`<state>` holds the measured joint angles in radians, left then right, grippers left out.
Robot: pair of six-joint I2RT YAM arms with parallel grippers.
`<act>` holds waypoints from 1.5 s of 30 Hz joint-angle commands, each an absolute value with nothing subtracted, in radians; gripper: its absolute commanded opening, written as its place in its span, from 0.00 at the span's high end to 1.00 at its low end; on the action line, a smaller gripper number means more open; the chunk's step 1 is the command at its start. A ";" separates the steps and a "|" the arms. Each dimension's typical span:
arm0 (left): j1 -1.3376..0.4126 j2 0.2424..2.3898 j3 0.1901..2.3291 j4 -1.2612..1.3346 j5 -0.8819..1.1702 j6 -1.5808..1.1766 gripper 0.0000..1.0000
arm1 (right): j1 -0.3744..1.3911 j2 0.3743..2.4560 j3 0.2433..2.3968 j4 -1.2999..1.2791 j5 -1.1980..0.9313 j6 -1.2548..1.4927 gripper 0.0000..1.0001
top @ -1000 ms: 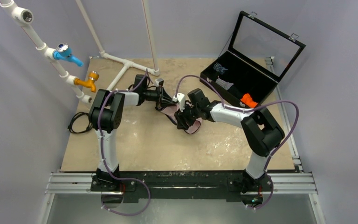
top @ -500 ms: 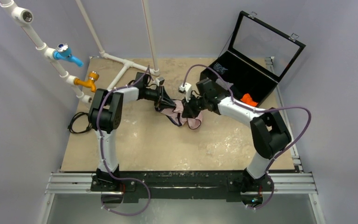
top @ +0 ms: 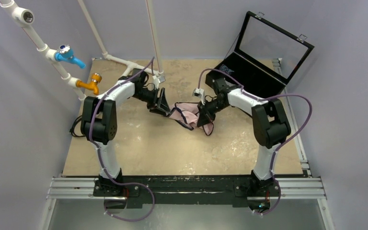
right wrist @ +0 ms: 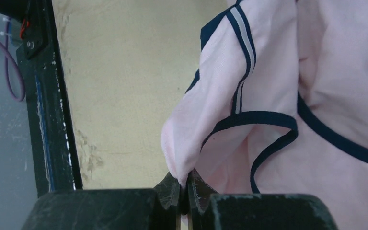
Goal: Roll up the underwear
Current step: Flatten out the underwear at the center of the board.
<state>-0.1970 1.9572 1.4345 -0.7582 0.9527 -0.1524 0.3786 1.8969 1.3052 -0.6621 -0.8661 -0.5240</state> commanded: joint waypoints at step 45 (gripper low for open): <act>-0.710 1.684 1.316 -0.448 0.275 0.337 0.51 | 0.314 2.095 1.638 -1.060 -1.197 -0.601 1.00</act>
<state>-0.6937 1.6791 1.3132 -0.4843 0.2977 0.3107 0.3222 2.1078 1.6016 -1.0389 -1.1484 -0.5838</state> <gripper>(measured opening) 0.498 0.012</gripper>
